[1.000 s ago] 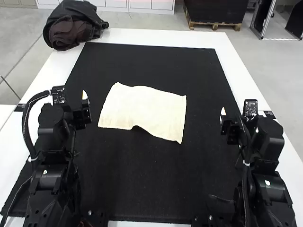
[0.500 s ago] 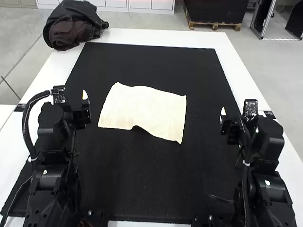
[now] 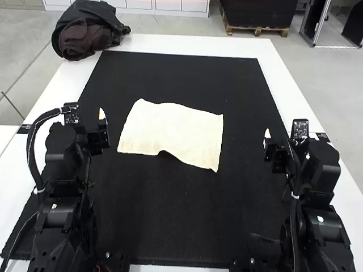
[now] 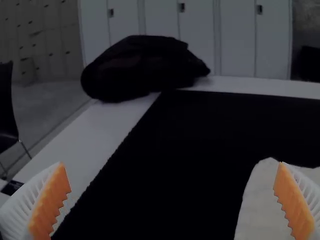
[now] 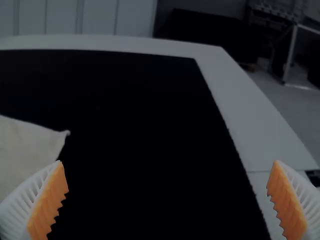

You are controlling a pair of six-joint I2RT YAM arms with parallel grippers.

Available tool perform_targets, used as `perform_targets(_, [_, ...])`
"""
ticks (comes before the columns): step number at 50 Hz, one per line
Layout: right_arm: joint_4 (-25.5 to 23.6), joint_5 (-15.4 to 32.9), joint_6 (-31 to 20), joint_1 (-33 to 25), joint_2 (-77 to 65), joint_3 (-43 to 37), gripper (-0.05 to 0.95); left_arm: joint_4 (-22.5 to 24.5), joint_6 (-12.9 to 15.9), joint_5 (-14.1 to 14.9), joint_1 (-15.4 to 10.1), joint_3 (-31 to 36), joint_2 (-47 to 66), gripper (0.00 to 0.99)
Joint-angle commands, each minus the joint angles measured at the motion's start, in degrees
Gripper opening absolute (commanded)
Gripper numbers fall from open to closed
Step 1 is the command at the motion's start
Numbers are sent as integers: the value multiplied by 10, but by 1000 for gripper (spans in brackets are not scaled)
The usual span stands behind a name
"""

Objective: Fold the towel.

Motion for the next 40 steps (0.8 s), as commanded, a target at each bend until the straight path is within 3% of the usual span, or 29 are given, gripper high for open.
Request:
perform_targets(1, [-4, -9, -5, 0, -4, -4, 921, 5, 6, 7, -1, -2, -5, 957])
perform_targets(10, [9, -9, -6, 0, -4, -4, 921, 7, 7, 7, 0, -2, -4, 959])
perform_targets(16, [50, -8, -57, 0, -4, -3, 920, 31, 11, 6, 0, -2, -4, 959])
perform_targets(22, [98, -5, -110, 0, -4, -3, 918, 107, 54, 2, 2, -1, -4, 957])
perform_targets(27, [169, -2, -111, 0, -4, -2, 913, 173, 178, 1, -1, -1, -4, 933])
perform_targets(32, [186, -11, -105, 0, -2, 38, 902, 209, 189, 5, -1, 17, -4, 933])
perform_targets(40, [165, -35, -63, 0, 43, 147, 900, 178, 188, 18, -1, 134, 37, 934])
